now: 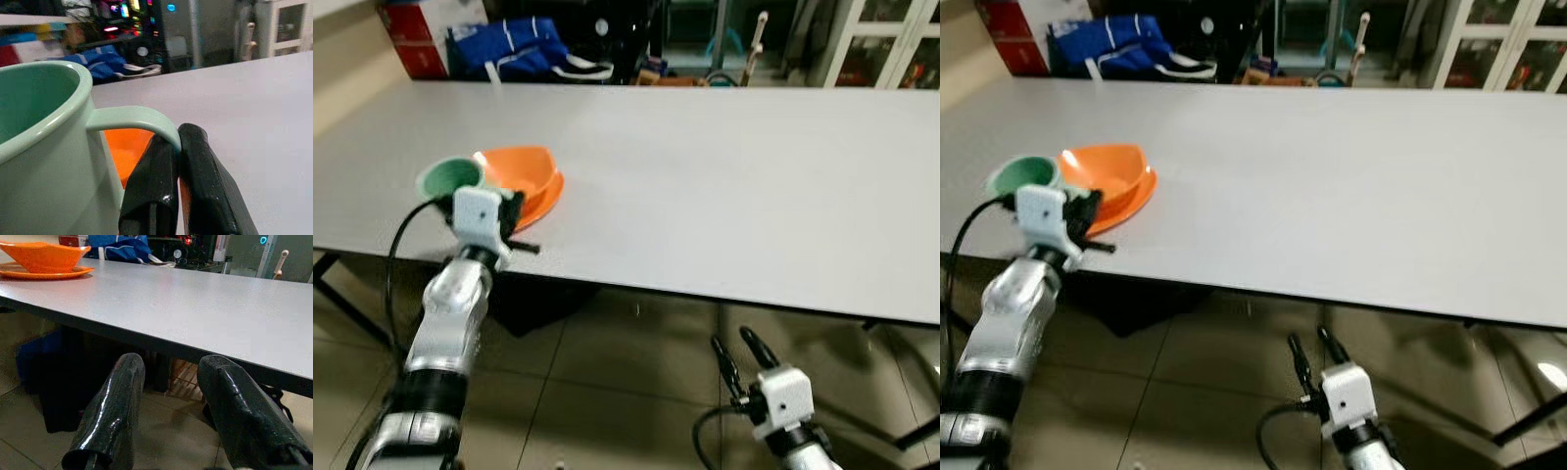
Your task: Setting the table
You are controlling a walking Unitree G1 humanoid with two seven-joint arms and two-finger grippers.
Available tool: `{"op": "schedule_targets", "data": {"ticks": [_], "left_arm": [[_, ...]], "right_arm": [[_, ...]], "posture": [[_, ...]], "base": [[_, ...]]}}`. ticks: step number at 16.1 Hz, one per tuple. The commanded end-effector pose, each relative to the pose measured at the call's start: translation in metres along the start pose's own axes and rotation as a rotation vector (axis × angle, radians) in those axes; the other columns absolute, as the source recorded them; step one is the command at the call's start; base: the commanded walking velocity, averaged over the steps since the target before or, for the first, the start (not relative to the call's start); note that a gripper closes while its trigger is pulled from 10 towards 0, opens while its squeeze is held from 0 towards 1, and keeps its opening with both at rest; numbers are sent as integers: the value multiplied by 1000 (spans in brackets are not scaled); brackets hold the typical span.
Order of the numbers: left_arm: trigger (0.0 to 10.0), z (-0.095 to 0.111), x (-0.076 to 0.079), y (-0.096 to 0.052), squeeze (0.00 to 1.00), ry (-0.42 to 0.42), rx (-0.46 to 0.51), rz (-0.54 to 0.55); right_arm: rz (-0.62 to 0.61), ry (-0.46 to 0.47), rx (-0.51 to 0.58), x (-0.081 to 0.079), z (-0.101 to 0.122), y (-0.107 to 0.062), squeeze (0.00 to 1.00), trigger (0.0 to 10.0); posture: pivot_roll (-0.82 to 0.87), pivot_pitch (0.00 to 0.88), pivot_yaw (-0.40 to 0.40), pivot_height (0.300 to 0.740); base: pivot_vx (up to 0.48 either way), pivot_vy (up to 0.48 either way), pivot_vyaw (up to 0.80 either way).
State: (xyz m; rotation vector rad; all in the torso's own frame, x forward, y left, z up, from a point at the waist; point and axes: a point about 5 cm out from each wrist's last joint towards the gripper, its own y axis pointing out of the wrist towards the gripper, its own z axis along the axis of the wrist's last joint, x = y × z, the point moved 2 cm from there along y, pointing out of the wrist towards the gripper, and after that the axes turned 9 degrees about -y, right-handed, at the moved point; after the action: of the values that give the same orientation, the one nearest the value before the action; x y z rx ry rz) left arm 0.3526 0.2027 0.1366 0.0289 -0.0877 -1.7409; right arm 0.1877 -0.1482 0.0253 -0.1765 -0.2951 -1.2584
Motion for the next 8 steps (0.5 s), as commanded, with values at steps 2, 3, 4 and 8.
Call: {"op": "schedule_targets", "data": {"ticks": [2, 3, 4, 8], "left_arm": [[0, 5, 4, 12, 0, -3, -12, -50], [0, 7, 6, 18, 0, -1, -18, -59], [0, 17, 6, 29, 0, 28, -5, -82], [0, 46, 12, 45, 0, 108, 54, -149]], "right_arm": [[-13, -2, 27, 2, 5, 1, 0, 10000], [-12, -2, 26, 2, 5, 0, 0, 10000], [-10, -2, 24, 2, 4, -1, 0, 10000], [-7, 0, 18, 0, 3, -1, 0, 10000]], "posture": [[-241, 0, 102, 740], [-243, 0, 106, 740], [-248, 0, 109, 740], [-246, 0, 114, 740]], "base": [[0, 0, 0], [0, 0, 0], [0, 0, 0], [0, 0, 0]]}}
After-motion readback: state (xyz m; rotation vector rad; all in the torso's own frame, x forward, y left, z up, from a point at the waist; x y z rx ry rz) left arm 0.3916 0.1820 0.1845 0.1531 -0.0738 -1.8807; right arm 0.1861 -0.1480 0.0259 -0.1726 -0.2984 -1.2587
